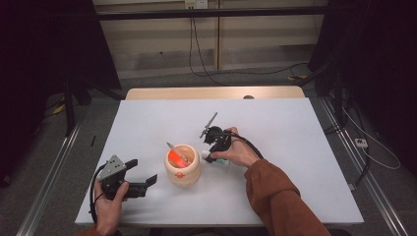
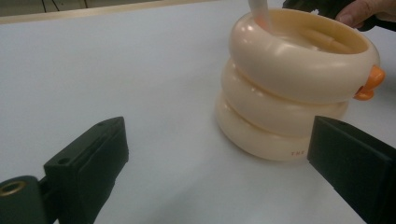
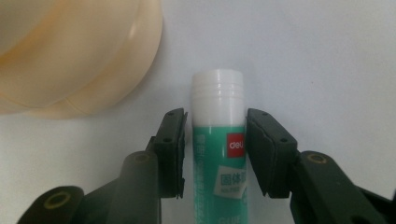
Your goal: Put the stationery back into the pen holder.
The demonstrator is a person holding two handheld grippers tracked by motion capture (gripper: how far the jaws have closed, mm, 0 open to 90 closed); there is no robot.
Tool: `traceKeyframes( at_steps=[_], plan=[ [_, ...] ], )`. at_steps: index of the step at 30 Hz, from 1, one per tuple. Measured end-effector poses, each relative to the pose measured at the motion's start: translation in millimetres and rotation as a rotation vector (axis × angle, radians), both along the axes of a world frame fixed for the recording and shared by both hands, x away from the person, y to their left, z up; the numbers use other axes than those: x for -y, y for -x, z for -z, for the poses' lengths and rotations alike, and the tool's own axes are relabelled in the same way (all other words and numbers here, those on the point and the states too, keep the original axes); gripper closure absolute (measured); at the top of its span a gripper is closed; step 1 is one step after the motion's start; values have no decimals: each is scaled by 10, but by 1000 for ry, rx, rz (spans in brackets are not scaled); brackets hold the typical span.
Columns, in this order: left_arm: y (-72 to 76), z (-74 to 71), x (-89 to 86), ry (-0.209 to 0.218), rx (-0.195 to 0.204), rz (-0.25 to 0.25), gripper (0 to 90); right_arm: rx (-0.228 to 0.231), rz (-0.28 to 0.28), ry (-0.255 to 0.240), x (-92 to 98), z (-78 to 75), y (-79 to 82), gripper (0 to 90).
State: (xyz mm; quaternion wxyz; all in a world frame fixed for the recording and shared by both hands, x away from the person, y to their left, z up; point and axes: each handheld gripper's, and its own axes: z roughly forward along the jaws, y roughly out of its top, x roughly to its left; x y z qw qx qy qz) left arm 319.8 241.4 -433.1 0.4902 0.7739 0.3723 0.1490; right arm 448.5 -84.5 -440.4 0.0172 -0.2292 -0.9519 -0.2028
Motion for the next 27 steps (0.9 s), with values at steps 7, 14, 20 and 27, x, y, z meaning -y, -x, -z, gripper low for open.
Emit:
traceKeyframes(
  at_steps=[7, 14, 20, 27],
  plan=[
    [-2, 0, 0, -1, 1, 1, 51, 10, 8, 6, -4, -2, 5, 657],
    [-2, 0, -3, -2, 0, 1, 51, 8, 6, 6, -1, -6, 7, 662],
    [-1, 0, -5, -1, -1, 1, 50, 5, 26, -11, 19, -14, 10, 662],
    [-3, 2, -2, 0, 0, 1, 50, 17, 32, -56, 63, -86, 24, 662]
  ],
)
